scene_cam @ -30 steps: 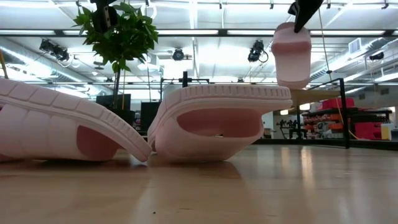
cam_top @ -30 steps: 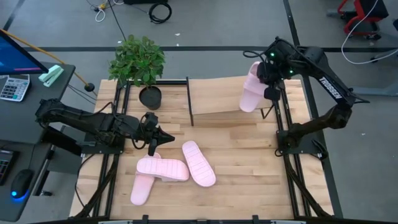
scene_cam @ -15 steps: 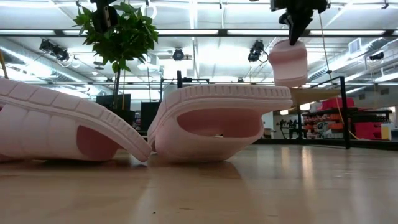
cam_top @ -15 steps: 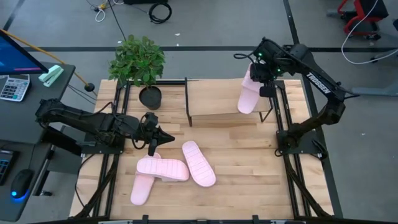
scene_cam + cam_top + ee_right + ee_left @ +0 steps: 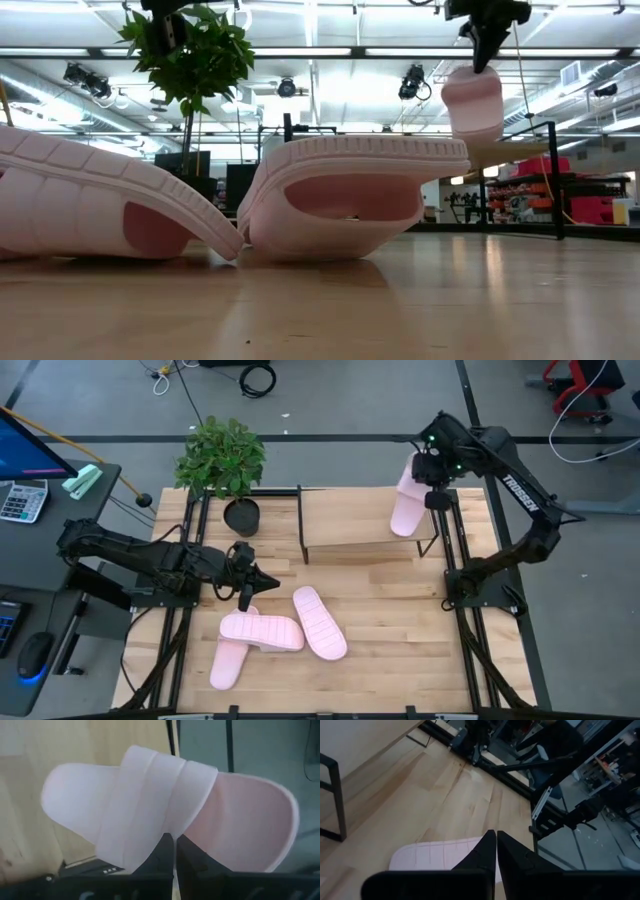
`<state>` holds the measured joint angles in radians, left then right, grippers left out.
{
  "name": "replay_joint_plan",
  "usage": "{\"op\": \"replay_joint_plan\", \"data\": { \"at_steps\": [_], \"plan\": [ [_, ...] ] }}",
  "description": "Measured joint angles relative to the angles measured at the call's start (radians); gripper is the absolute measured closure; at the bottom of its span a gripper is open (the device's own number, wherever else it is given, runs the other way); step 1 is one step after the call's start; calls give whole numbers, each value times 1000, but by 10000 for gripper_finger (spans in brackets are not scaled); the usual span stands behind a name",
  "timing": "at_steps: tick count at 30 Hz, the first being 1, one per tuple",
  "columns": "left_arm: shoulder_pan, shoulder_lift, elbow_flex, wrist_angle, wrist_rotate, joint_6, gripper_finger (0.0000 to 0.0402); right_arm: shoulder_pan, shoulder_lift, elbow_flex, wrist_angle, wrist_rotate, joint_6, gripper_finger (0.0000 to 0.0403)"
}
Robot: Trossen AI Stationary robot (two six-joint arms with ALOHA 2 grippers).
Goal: Pick and place slides into the shelf
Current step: Put the right pink slide on the shelf
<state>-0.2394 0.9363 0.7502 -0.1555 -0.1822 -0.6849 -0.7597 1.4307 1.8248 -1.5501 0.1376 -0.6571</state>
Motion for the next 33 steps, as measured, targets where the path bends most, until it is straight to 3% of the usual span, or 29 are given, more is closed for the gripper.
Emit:
{"op": "replay_joint_plan", "data": {
  "at_steps": [11, 18, 22, 27, 30, 33],
  "plan": [
    [0, 0, 0, -2, 0, -11, 377, -46, -51, 3, -17, -311, 66, 400],
    [0, 0, 0, -2, 0, -11, 387, -42, -54, 24, -25, -366, 114, 400],
    [0, 0, 0, -2, 0, -10, 384, -17, -30, 144, -33, -418, 141, 400],
    [0, 0, 0, -3, 0, -2, 377, 28, 15, 389, -23, -535, 233, 400],
    [0, 0, 0, -3, 0, 0, 379, 56, 48, 528, -20, -661, 319, 400],
    [1, 0, 0, -3, 0, 1, 384, 83, 9, 487, 93, -836, 431, 400]
  ]
}}
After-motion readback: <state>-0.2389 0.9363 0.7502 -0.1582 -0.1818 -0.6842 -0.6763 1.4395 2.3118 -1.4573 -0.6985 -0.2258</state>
